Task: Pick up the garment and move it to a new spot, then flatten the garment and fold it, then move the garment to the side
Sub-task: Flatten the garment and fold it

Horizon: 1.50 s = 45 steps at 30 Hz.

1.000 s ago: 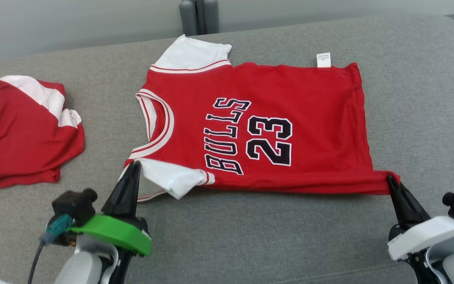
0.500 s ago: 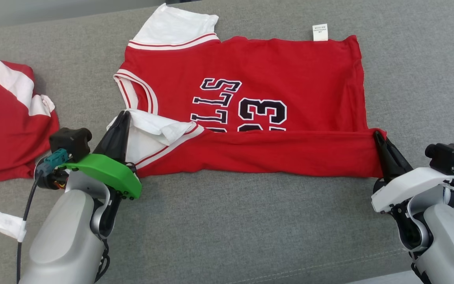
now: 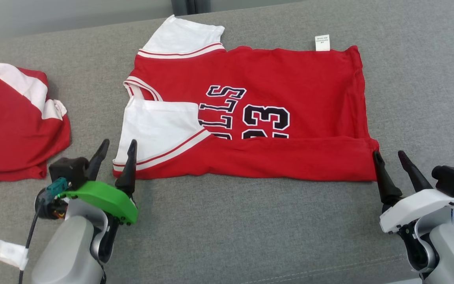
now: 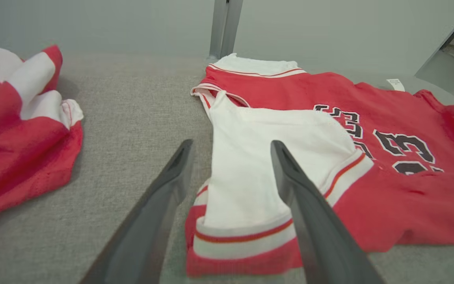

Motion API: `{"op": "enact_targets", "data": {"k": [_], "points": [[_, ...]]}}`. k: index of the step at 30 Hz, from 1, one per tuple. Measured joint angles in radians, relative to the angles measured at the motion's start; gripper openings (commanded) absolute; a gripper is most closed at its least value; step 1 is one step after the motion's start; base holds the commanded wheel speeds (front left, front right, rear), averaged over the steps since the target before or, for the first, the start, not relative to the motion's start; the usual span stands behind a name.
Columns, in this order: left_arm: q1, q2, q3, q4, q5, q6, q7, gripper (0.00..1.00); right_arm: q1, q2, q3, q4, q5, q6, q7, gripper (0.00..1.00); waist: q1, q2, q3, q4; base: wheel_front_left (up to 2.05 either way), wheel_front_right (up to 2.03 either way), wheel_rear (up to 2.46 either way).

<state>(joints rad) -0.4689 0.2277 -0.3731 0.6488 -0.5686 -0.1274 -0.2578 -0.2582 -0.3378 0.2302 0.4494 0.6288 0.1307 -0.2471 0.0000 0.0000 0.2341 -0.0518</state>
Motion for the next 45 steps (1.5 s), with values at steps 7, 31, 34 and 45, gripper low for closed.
{"op": "enact_targets", "data": {"k": [7,31,34,45], "points": [[0.048,-0.002,-0.012,0.037,-0.026,0.000,0.002,1.00,0.007,0.024,0.015,0.020,-0.015,0.000,0.019,1.00,0.0000,0.0000,0.012,0.004,0.00,0.00,0.00],[0.122,-0.009,-0.013,0.043,-0.124,-0.003,-0.003,0.00,-0.015,0.068,0.094,0.137,0.011,0.000,-0.002,0.00,0.0000,0.0000,-0.065,0.038,0.00,0.00,0.00],[0.212,-0.011,0.012,-0.027,-0.116,0.014,-0.003,0.00,0.039,0.051,0.095,0.102,0.019,0.000,-0.002,0.00,0.0000,0.0000,-0.098,0.051,0.00,0.00,0.00],[0.476,-0.063,0.009,-0.194,-0.105,0.062,-0.004,0.00,0.244,-0.006,0.033,-0.035,0.033,0.000,0.081,0.00,0.0000,0.0000,-0.170,0.102,0.00,0.00,0.00]]}}
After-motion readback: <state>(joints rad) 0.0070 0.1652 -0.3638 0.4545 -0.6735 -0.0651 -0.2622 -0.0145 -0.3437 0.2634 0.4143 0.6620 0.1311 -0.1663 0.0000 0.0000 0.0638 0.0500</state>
